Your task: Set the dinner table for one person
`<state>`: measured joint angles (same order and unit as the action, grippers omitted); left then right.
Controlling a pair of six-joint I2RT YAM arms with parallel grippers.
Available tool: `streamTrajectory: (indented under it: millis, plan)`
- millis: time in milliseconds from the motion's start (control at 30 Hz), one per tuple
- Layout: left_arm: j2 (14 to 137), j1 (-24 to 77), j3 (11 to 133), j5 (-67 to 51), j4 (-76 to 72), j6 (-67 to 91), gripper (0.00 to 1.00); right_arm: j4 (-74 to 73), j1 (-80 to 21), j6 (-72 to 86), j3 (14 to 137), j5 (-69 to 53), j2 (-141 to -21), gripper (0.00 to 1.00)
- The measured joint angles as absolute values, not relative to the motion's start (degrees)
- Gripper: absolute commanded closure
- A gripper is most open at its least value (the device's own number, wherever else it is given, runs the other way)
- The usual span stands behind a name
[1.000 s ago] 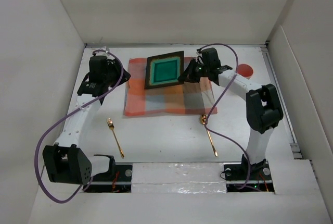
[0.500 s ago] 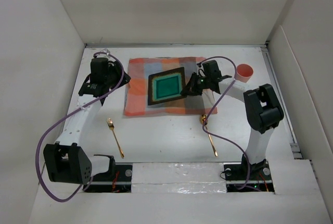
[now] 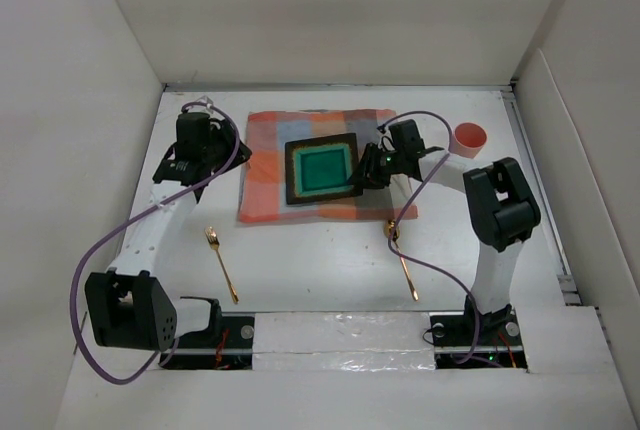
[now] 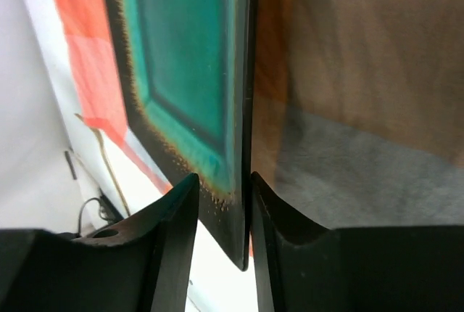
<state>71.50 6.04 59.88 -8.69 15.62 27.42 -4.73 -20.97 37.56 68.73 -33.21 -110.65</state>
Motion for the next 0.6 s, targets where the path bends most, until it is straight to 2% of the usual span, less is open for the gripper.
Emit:
streamTrajectory:
  millis: [167, 300, 467, 500, 533, 567, 600]
  plan:
    - [72.2, 6.0, 59.4, -8.7, 15.7, 27.3, 0.63, -7.6, -20.6, 35.5, 68.7, -32.8, -111.6, 0.57]
    - [72.8, 6.0, 59.4, -8.7, 15.7, 27.0, 0.62, -10.9, -20.1, 33.7, 69.4, -32.0, -111.5, 0.44]
    - [73.0, 6.0, 59.4, -9.4, 15.7, 27.0, 0.62, -15.4, -18.0, 31.2, 70.1, -29.9, -109.5, 0.39]
    - [73.0, 6.0, 59.4, -9.9, 15.7, 27.1, 0.62, -16.8, -17.2, 30.7, 70.2, -29.4, -108.5, 0.41]
    - [73.0, 6.0, 59.4, -10.4, 15.7, 27.3, 0.63, -18.3, -16.5, 30.2, 70.5, -28.7, -107.2, 0.50]
    - [73.0, 6.0, 59.5, -11.2, 15.7, 27.5, 0.65, -20.1, -15.6, 29.4, 71.2, -27.9, -105.8, 0.66]
    - [73.0, 6.0, 59.6, -12.1, 15.8, 27.9, 0.70, -21.9, -14.8, 28.6, 72.1, -26.9, -104.1, 0.97]
